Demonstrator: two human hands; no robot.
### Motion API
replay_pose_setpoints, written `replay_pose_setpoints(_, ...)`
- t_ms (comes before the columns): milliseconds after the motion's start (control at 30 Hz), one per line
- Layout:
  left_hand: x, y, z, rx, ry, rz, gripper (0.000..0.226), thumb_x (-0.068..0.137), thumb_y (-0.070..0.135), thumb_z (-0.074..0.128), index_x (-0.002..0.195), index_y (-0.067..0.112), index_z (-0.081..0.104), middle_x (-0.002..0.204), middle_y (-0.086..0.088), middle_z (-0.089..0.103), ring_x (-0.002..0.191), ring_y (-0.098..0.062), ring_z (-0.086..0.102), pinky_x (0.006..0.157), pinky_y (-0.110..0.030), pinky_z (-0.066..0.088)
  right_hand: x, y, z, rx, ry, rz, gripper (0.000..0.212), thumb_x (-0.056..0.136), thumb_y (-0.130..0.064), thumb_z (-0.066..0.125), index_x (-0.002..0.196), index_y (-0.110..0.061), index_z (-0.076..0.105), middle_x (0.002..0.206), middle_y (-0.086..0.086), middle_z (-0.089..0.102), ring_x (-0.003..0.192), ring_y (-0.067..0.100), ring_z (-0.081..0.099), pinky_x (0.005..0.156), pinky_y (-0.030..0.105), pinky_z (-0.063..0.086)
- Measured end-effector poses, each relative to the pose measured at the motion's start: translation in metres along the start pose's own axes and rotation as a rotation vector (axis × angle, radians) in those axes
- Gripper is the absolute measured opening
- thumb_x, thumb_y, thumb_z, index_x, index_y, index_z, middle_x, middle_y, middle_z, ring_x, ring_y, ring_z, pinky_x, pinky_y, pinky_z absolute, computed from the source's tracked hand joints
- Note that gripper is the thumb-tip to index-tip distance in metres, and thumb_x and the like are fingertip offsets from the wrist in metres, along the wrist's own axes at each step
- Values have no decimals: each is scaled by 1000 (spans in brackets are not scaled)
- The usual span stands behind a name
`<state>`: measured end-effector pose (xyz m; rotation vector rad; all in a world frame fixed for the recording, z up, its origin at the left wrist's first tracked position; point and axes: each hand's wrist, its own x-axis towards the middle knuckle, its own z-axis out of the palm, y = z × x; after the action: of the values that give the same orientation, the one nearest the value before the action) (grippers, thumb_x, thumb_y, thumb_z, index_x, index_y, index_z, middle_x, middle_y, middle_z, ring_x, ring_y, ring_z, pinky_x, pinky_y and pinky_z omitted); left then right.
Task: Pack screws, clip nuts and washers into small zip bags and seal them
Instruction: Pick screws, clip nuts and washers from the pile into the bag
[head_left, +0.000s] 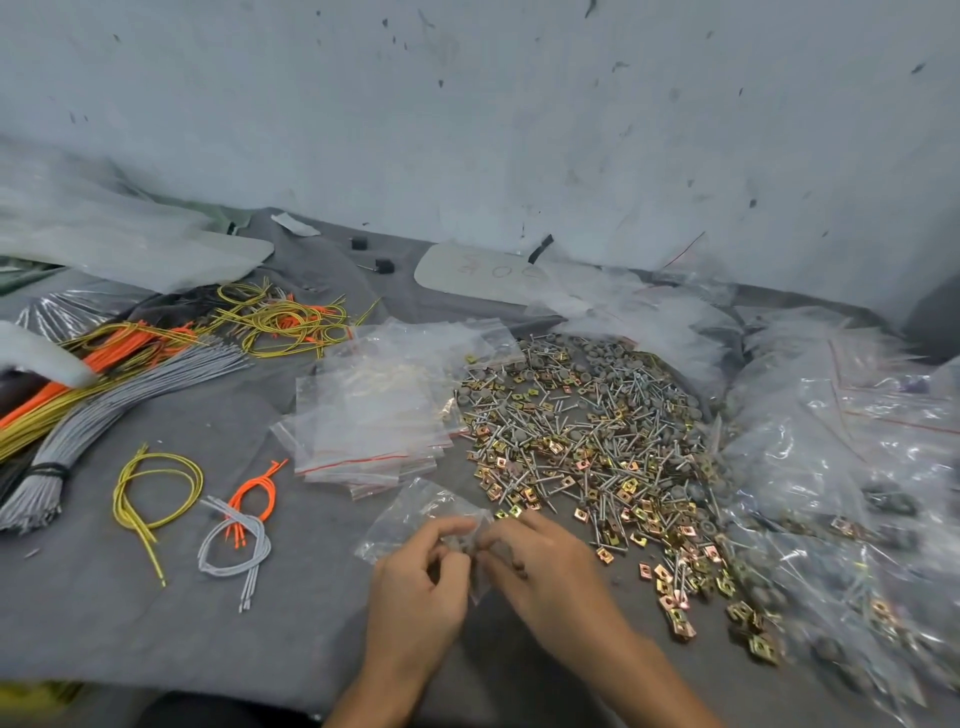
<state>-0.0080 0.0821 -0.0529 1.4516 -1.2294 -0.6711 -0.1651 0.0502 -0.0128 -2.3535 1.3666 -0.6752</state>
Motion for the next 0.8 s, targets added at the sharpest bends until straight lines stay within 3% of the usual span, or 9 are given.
replay_pose_setpoints(100, 0, -1, 0, -1, 0, 9, 37, 74, 37, 46, 102, 44, 70, 58, 1, 64, 49, -15, 59, 50, -30, 53, 3, 2, 6, -126, -17, 27, 24, 97, -52, 53, 114, -38, 59, 90, -13, 43, 93, 15, 56, 71, 32, 39)
replay_pose_setpoints(233, 0, -1, 0, -9, -38, 11, 33, 79, 37, 51, 106, 41, 69, 55, 1, 63, 47, -11, 58, 52, -20, 49, 6, 1, 8, -187, -91, -27, 34, 98, -54, 42, 124, -38, 55, 90, -10, 35, 96, 20, 51, 72, 35, 43)
replay_pose_setpoints(333, 0, 1, 0, -5, -39, -3, 35, 79, 35, 51, 108, 45, 68, 54, 0, 62, 47, -10, 56, 50, -17, 45, 7, 0, -7, -15, -68, -47, 37, 95, -55, 40, 117, -39, 64, 88, -11, 46, 87, 11, 53, 73, 34, 47)
replay_pose_setpoints(433, -1, 3, 0, -2, -46, -14, 38, 74, 44, 48, 107, 47, 67, 56, -4, 63, 50, -19, 60, 52, -25, 50, 19, 14, -36, 131, 108, -33, 19, 95, -39, 58, 100, -31, 75, 87, -15, 62, 80, 2, 58, 73, 27, 49)
replay_pose_setpoints(533, -2, 6, 1, 13, -62, -15, 37, 73, 45, 48, 106, 50, 65, 59, -7, 63, 54, -23, 59, 55, -30, 50, 57, 51, -76, 55, 129, 91, 11, 95, -33, 62, 101, -38, 70, 88, -20, 62, 73, -1, 60, 63, 14, 45)
replay_pose_setpoints(633, -3, 7, 2, 34, -62, -14, 36, 75, 37, 50, 105, 53, 65, 60, -7, 64, 54, -23, 59, 55, -26, 48, 109, 99, -101, -124, 134, 291, 14, 99, -28, 59, 106, -33, 70, 92, -15, 64, 60, 4, 57, 54, 21, 42)
replay_pose_setpoints(800, -1, 4, 0, 85, -102, 6, 47, 85, 14, 61, 106, 57, 62, 57, -3, 63, 51, -17, 57, 57, -32, 50, 170, 152, -87, -343, -72, 372, 18, 100, -23, 59, 109, -27, 74, 118, 1, 72, 79, 15, 65, 74, 32, 54)
